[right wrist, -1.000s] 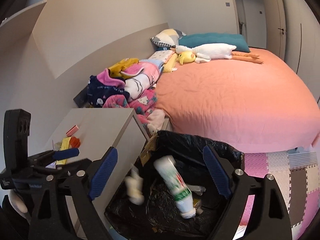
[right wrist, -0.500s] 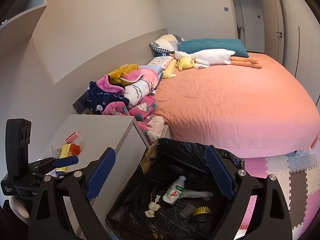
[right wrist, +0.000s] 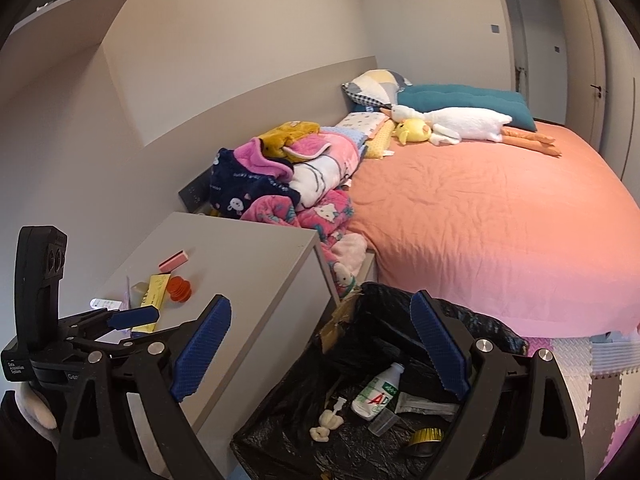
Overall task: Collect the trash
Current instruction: 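Move both open grippers back over the table items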
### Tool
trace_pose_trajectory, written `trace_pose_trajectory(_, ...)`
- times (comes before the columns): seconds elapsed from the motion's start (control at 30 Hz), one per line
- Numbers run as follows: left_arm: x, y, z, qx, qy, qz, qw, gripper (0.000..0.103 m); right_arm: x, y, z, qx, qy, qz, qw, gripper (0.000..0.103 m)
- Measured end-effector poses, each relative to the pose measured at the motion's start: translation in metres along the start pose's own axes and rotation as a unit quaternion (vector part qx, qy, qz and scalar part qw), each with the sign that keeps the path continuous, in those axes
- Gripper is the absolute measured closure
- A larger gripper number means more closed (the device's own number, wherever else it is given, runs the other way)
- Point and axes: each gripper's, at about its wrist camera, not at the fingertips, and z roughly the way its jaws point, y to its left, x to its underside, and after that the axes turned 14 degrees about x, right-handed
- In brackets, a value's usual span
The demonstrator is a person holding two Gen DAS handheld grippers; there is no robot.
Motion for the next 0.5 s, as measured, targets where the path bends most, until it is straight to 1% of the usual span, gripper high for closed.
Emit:
trace_pose_trajectory(0.27,0.01,0.026,-0.026,-0.041,-0.029,-0.031,0.9983,0.012,-0.002,0.041,0.013,-0.035,0.006,-0.043,0.998,0.012)
trace_pose_trajectory(0.5,0.022,0.048,-0.048,-0.069,-0.045,-0.062,0.9947,0.012,-0.001,0.076,0.025,-0.073,0.022,-0.075,0.994,0.021)
